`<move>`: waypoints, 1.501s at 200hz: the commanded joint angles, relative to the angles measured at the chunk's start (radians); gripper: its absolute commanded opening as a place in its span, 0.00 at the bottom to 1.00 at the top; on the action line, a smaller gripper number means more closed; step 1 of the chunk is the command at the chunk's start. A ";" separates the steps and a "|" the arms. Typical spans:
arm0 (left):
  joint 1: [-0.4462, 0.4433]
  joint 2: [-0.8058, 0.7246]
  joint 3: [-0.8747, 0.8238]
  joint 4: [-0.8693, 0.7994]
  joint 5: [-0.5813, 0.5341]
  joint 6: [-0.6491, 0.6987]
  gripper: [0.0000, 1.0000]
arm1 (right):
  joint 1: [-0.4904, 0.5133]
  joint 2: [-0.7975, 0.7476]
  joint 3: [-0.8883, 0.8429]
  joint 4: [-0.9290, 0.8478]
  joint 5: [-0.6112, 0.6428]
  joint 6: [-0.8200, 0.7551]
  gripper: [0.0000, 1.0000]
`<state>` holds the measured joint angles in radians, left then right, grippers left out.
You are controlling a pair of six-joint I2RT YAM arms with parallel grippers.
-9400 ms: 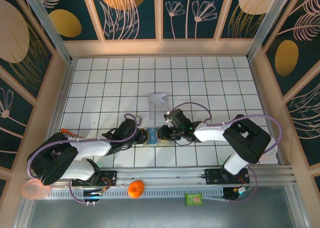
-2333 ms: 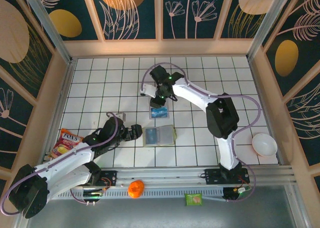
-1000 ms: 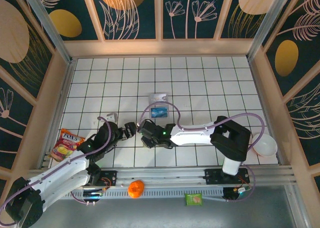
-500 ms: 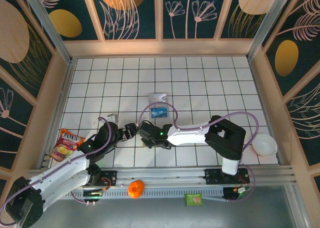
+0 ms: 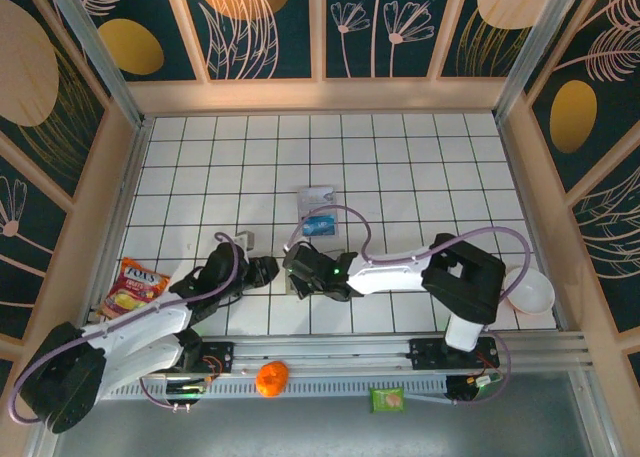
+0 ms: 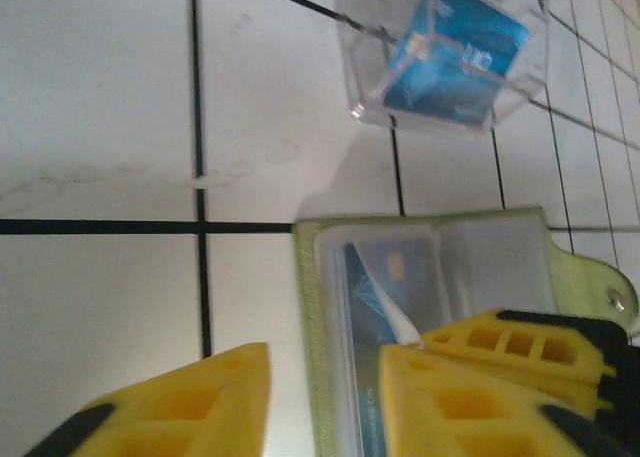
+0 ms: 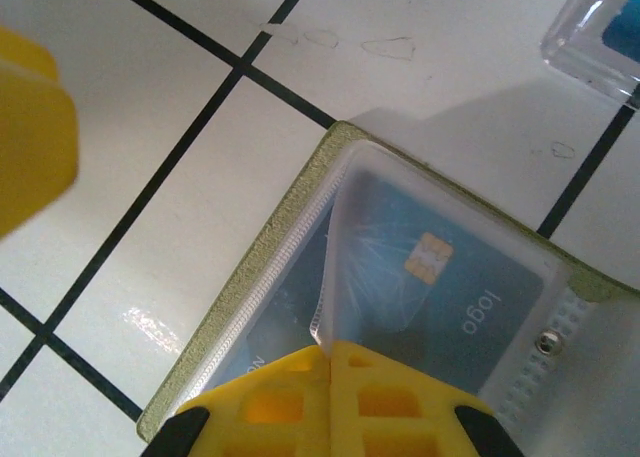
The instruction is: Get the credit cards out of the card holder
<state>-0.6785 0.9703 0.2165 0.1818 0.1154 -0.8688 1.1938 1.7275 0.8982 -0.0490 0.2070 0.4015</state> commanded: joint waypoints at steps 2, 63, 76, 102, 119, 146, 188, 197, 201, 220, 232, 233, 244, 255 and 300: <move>-0.034 0.050 0.003 0.119 0.063 -0.018 0.24 | -0.019 -0.072 -0.057 0.102 -0.042 0.050 0.00; -0.086 0.204 0.037 0.218 0.097 -0.023 0.04 | -0.045 -0.132 -0.151 0.202 -0.123 0.068 0.00; -0.092 0.225 0.052 0.226 0.104 -0.018 0.02 | -0.046 -0.131 -0.154 0.207 -0.130 0.071 0.00; -0.098 0.261 0.067 0.226 0.109 -0.017 0.00 | -0.048 -0.133 -0.163 0.212 -0.134 0.077 0.00; -0.100 0.285 0.069 0.230 0.116 -0.020 0.00 | -0.048 -0.135 -0.164 0.212 -0.136 0.079 0.00; -0.100 0.300 0.076 0.189 0.105 -0.018 0.00 | -0.048 -0.135 -0.165 0.205 -0.133 0.086 0.00; -0.101 0.352 0.083 0.123 0.064 -0.006 0.00 | -0.049 -0.143 -0.169 0.154 -0.076 0.123 0.00; -0.101 0.364 0.084 0.125 0.063 -0.002 0.00 | -0.049 -0.147 -0.170 0.134 -0.048 0.136 0.00; -0.101 0.369 0.086 0.127 0.063 -0.001 0.00 | -0.049 -0.152 -0.172 0.124 -0.036 0.145 0.00; -0.101 0.378 0.097 0.127 0.060 0.009 0.00 | -0.049 -0.173 -0.182 0.064 0.043 0.200 0.02; -0.101 0.376 0.104 0.121 0.052 0.019 0.00 | -0.049 -0.194 -0.195 0.019 0.099 0.241 0.12; -0.100 0.376 0.104 0.120 0.050 0.020 0.00 | -0.049 -0.194 -0.196 0.015 0.105 0.246 0.13; -0.101 0.380 0.112 0.116 0.047 0.030 0.00 | -0.054 -0.216 -0.210 -0.033 0.160 0.295 0.20; -0.101 0.390 0.119 0.119 0.049 0.037 0.00 | -0.062 -0.238 -0.221 -0.088 0.207 0.347 0.29; -0.101 0.382 0.154 0.111 0.068 0.060 0.00 | -0.076 -0.397 -0.245 -0.135 0.249 0.323 0.39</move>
<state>-0.7750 1.3567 0.3389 0.3340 0.1905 -0.8440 1.1221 1.4281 0.6598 -0.1398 0.3828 0.7242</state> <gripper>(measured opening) 0.043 0.389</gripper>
